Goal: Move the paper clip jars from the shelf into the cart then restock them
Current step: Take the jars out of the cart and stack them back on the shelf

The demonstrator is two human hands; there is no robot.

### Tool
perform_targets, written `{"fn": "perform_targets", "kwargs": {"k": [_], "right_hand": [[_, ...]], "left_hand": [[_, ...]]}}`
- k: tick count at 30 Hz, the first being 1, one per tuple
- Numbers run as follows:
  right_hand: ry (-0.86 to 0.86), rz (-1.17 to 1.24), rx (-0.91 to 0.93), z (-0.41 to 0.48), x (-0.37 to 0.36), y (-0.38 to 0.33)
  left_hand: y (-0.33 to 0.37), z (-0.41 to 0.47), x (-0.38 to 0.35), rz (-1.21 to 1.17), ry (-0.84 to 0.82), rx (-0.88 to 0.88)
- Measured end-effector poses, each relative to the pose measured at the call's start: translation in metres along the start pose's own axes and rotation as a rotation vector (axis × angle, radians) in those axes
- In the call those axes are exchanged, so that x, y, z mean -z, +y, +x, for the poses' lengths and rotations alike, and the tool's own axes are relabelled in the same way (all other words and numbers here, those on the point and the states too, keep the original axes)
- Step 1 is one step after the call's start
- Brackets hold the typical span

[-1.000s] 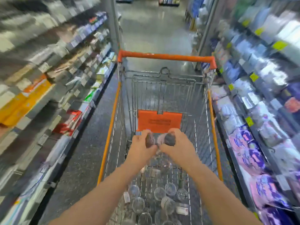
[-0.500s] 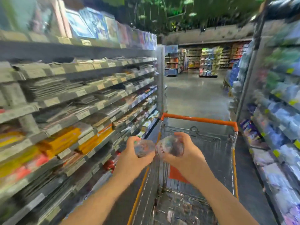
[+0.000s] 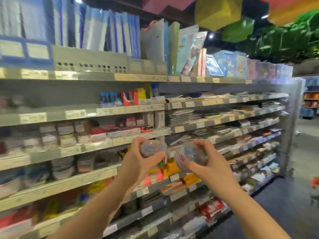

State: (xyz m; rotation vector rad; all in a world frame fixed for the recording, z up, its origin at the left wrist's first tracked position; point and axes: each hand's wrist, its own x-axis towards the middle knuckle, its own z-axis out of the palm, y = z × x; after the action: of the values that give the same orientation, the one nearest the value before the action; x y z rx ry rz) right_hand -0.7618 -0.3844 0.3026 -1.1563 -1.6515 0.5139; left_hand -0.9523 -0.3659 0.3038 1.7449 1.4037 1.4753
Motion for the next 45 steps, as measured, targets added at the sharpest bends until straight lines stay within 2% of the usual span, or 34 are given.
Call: {"fn": "perform_targets", "kwargs": {"k": [3,9,15,25,30,33,36,39,45], "right_hand": [[-0.059,0.038,0.059,0.043,-0.065,-0.021],[-0.127,0.105,0.202,0.14,-0.201,-0.062],[-0.215,0.147,0.336,0.222,-0.299,-0.094],[-0.382,0.184,0.556,0.337,-0.42,-0.133],[-0.558,0.137,0.665,0.376,-0.468,-0.171],[-0.624,0.017,0.723,0.39,-0.499,-0.194],[-0.72,-0.131,0.704,0.399,-0.528,-0.213],[-0.822,-0.125,0.646,0.405,-0.555,-0.226],[-0.851,-0.106,0.639,0.404,-0.593,-0.237]], "left_hand": [[-0.024,0.031,0.069,0.044,0.111,0.043],[-0.067,0.097,0.205,0.185,0.267,-0.01],[-0.113,0.153,0.293,0.322,0.385,0.031],[-0.163,0.219,0.371,0.47,0.634,0.109],[-0.172,0.237,0.407,0.483,0.794,0.12],[-0.174,0.248,0.425,0.554,0.804,0.119],[-0.176,0.258,0.443,0.601,0.803,0.116],[-0.18,0.263,0.457,0.623,0.799,0.143],[-0.195,0.27,0.484,0.643,0.809,0.113]]}}
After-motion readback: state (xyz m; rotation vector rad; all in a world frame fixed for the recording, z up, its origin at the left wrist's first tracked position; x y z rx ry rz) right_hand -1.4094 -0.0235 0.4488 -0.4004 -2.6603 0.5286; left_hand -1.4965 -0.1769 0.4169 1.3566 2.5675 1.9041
